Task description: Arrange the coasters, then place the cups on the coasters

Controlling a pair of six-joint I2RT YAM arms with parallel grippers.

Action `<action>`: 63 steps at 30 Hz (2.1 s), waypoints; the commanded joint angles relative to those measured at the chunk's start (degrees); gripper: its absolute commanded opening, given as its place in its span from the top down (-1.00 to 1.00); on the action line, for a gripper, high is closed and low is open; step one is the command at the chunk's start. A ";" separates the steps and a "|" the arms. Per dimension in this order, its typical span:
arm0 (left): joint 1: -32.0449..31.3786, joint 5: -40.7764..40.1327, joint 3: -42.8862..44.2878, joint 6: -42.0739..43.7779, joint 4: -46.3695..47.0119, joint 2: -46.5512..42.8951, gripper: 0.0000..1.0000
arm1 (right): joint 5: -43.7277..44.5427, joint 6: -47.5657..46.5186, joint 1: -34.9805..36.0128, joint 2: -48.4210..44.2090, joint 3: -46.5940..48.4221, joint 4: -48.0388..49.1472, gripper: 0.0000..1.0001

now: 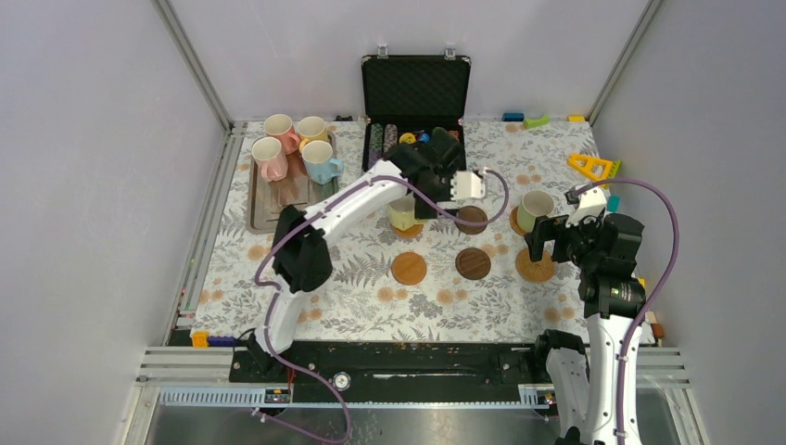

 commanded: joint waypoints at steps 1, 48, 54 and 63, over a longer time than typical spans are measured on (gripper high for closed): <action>3.81 2.57 2.93 -5.06 4.65 -11.37 -0.97 | -1.00 -0.28 -0.08 -0.43 -0.09 1.63 -0.99; 57.79 1.70 -15.50 -57.51 25.16 -8.48 -0.68 | -0.99 -0.33 -0.04 0.39 -0.26 1.65 -0.99; 57.79 1.81 -19.58 -57.23 27.06 -8.74 -0.64 | -1.05 -0.27 -0.08 0.57 -0.25 1.59 -0.99; 58.08 2.18 -23.71 -57.99 33.31 -12.04 -0.78 | -0.96 -0.34 -0.08 0.91 -0.21 1.59 -1.00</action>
